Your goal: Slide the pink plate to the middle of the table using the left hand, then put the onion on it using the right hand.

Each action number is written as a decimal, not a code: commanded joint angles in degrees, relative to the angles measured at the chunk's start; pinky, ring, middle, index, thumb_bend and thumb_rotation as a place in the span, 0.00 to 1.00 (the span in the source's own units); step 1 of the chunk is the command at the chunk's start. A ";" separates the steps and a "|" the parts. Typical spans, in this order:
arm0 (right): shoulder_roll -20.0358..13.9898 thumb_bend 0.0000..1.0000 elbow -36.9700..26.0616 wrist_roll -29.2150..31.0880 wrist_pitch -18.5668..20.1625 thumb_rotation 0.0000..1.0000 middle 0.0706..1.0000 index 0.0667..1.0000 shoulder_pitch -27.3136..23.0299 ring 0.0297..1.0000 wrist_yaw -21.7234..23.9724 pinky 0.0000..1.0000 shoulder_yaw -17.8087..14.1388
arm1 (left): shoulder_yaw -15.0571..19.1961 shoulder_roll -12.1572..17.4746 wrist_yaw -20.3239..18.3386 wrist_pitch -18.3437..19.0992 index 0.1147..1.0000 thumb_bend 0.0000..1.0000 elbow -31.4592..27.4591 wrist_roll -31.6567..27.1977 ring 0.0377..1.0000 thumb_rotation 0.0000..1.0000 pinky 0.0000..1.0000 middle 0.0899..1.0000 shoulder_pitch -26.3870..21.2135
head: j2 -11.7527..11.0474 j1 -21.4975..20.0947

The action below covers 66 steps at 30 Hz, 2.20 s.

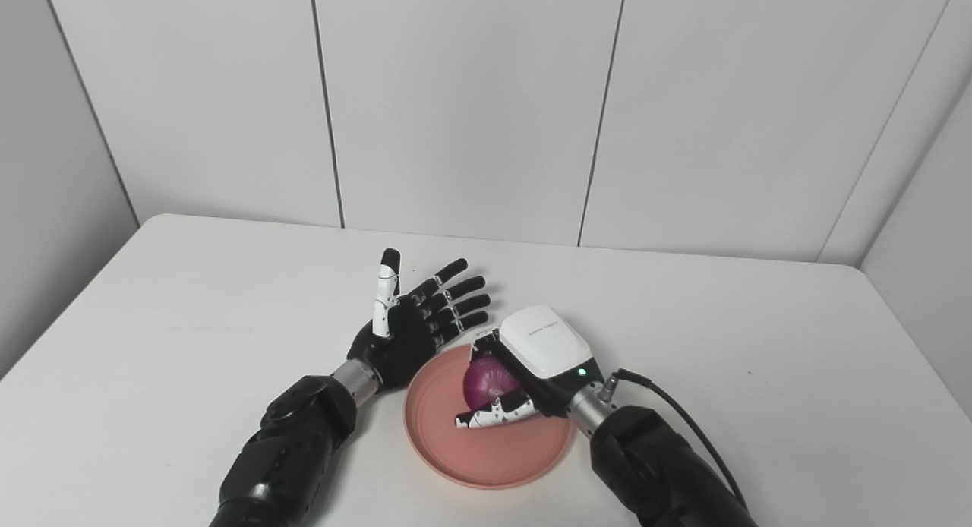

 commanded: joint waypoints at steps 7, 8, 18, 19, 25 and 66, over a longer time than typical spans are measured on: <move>-0.39 0.45 -2.69 1.03 -0.85 0.45 0.30 0.43 -1.21 0.24 1.90 0.19 -0.21 | -0.96 0.37 1.84 2.61 0.90 0.87 4.04 2.67 0.80 0.98 0.87 0.80 2.26 | 0.06 -0.04; -0.41 0.44 -3.03 1.06 -0.45 0.48 0.31 0.45 -1.17 0.25 2.70 0.20 -0.18 | -1.03 0.39 1.79 2.53 0.90 0.87 4.03 2.73 0.80 0.99 0.88 0.80 2.26 | 0.08 -0.07; -0.59 0.61 -4.48 1.38 0.93 0.69 0.39 0.49 -0.65 0.33 7.58 0.28 -0.97 | -1.36 0.61 1.83 2.85 0.90 0.87 3.09 2.90 0.80 1.00 0.90 0.80 2.43 | 1.17 -0.55; -0.58 0.63 -4.53 1.39 1.00 0.71 0.40 0.51 -0.66 0.34 7.93 0.29 -1.02 | -1.41 0.65 1.93 2.89 0.90 0.87 2.93 2.98 0.79 1.00 0.90 0.80 2.47 | 1.36 -0.70; -0.40 0.72 -4.20 1.04 0.23 0.78 0.45 0.56 -0.94 0.36 7.34 0.29 -1.14 | -1.23 0.87 2.29 3.87 0.89 0.87 1.74 2.94 0.76 0.99 0.84 0.78 2.55 | 2.60 -1.42; -1.68 1.00 -10.65 5.99 -2.62 1.00 0.73 0.75 -1.01 0.70 5.22 0.67 -4.93 | -1.20 1.23 2.40 3.54 0.90 0.86 3.63 3.24 0.76 1.00 0.84 0.76 1.22 | 2.44 -1.92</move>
